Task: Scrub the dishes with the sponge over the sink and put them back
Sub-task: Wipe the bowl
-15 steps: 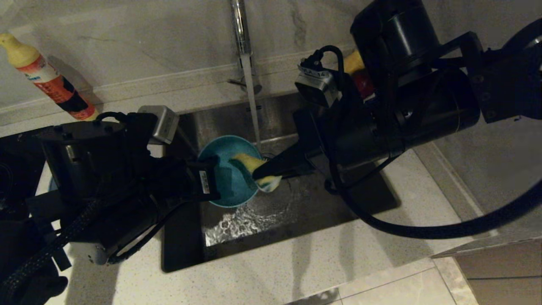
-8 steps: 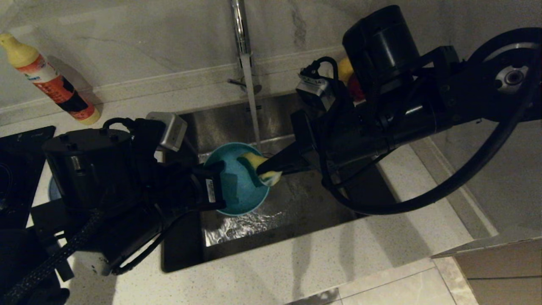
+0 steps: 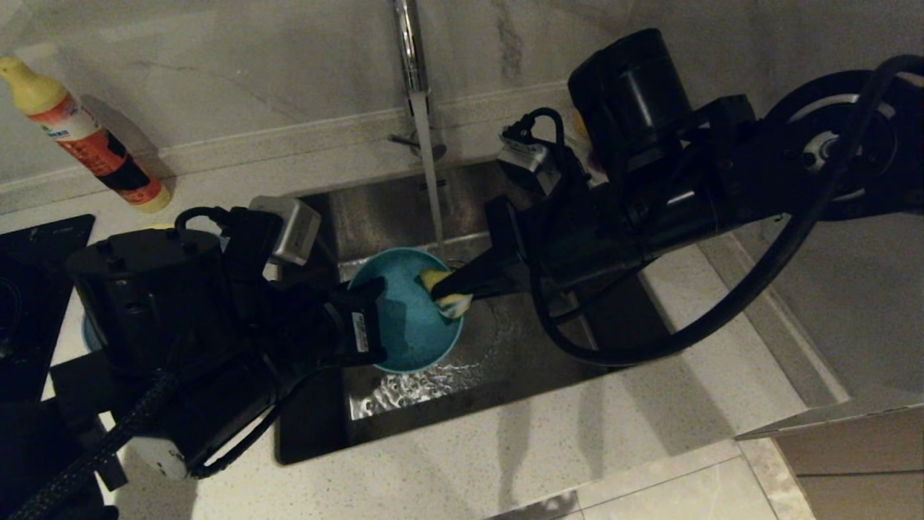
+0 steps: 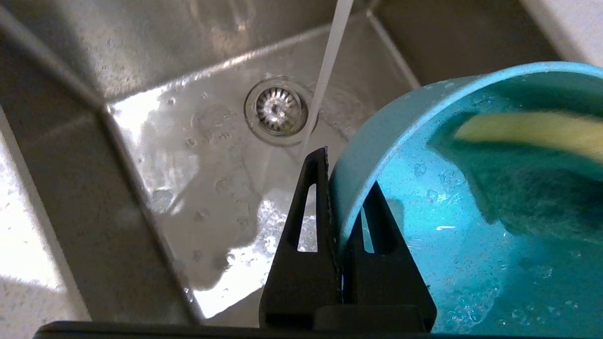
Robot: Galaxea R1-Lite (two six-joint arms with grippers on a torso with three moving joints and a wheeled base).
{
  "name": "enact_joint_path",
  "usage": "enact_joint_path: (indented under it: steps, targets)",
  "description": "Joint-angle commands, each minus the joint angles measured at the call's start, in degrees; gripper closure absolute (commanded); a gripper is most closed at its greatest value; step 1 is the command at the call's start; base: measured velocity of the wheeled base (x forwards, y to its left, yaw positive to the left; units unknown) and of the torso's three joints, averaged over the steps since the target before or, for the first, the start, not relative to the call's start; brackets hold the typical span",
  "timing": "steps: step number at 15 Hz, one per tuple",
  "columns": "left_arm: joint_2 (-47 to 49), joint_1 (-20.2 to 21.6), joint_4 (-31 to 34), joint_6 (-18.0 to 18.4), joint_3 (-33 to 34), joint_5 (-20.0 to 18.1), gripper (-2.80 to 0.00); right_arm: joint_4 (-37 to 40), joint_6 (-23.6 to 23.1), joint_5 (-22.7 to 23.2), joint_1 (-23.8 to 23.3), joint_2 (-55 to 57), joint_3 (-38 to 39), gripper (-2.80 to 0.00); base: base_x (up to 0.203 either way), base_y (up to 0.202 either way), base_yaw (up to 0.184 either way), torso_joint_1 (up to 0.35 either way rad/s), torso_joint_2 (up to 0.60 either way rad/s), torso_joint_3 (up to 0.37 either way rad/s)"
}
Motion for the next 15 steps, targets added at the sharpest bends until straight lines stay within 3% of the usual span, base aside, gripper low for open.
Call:
enact_joint_path:
  steps: [1, 10, 15]
  targets:
    - [0.2, -0.1, -1.3, 0.5, 0.8, 0.1, 0.0, 0.0, 0.2, 0.2, 0.3, 1.3, -0.1, 0.0, 0.0, 0.0, 0.0, 0.0, 0.0, 0.0]
    - [1.3, -0.1, -3.4, 1.0, 1.7, 0.3, 0.0, -2.0, 0.2, -0.4, 1.2, 2.0, -0.4, 0.0, 0.0, 0.0, 0.0, 0.0, 0.0, 0.0]
    - [1.3, -0.1, -6.2, 3.4, 4.2, 0.2, 0.0, -3.7, 0.1, -1.5, 0.3, 1.2, -0.4, 0.0, 0.0, 0.0, 0.0, 0.0, 0.0, 0.0]
